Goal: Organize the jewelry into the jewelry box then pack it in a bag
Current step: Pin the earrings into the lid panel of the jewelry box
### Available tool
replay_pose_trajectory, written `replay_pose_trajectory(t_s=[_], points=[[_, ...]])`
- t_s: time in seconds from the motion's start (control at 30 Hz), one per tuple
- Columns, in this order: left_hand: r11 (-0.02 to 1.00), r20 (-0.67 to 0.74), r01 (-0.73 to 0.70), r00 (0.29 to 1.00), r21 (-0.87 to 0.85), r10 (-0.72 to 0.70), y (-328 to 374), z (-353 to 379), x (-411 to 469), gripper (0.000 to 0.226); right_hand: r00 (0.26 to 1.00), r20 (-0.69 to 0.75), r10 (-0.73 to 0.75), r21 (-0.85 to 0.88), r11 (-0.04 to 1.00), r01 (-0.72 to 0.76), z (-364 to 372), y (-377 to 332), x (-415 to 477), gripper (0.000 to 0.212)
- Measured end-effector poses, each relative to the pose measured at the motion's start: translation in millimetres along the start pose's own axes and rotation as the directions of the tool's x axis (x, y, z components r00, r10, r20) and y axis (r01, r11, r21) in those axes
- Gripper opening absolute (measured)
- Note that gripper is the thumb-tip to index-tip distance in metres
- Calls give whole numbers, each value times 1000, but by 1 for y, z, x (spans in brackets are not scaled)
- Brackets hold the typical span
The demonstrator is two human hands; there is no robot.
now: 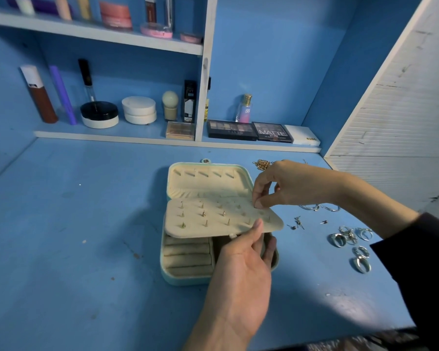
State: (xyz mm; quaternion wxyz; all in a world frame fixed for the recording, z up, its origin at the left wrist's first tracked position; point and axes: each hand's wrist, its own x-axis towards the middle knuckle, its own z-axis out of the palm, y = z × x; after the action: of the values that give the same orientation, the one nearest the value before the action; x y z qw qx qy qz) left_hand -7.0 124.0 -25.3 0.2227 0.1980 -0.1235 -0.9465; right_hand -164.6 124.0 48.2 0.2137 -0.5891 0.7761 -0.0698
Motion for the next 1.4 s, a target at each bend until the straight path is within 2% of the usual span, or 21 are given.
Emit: replay_pose_trajectory(t_s=[0.17, 0.4, 0.63, 0.83, 0.97, 1.1, 1.2, 1.23, 1.33, 1.4], points=[[1000, -9, 2, 1000, -5, -2, 1, 1, 0, 30, 1000, -6, 21, -34, 999, -21, 1, -2, -1, 7], [1000, 14, -5, 1000, 7, 5, 1, -1, 1, 40, 999, -16, -44, 96, 994, 46, -1, 8, -1, 6], [1000, 22, -18, 1000, 12, 17, 1, -1, 0, 50, 999, -13, -41, 102, 994, 42, 1, 7, -1, 4], [1000, 19, 12, 1000, -5, -12, 2, 0, 1, 33, 999, -36, 8, 58, 998, -6, 3, 1, 0, 5], [1000, 10, 17, 1000, -21, -17, 2, -1, 1, 30, 998, -36, 48, 44, 998, -47, 5, 0, 1, 8], [1000, 38, 1, 999, 8, -1, 0, -3, 2, 32, 994, -89, 70, 164, 985, -55, 10, 3, -6, 8], [998, 55, -40, 998, 43, 38, 0, -5, 3, 61, 988, -141, 58, 324, 946, -9, 14, 11, -19, 17], [997, 64, -52, 997, 48, 49, 0, -6, 4, 64, 987, -152, 44, 358, 934, 13, 15, 15, -23, 21], [997, 77, -65, 995, 52, 61, 0, -5, 4, 60, 994, -109, -8, 418, 907, 53, 17, 25, -33, 34], [996, 84, -70, 994, 64, 64, 0, -4, 3, 60, 995, -97, -19, 443, 894, 60, 18, 26, -36, 33]])
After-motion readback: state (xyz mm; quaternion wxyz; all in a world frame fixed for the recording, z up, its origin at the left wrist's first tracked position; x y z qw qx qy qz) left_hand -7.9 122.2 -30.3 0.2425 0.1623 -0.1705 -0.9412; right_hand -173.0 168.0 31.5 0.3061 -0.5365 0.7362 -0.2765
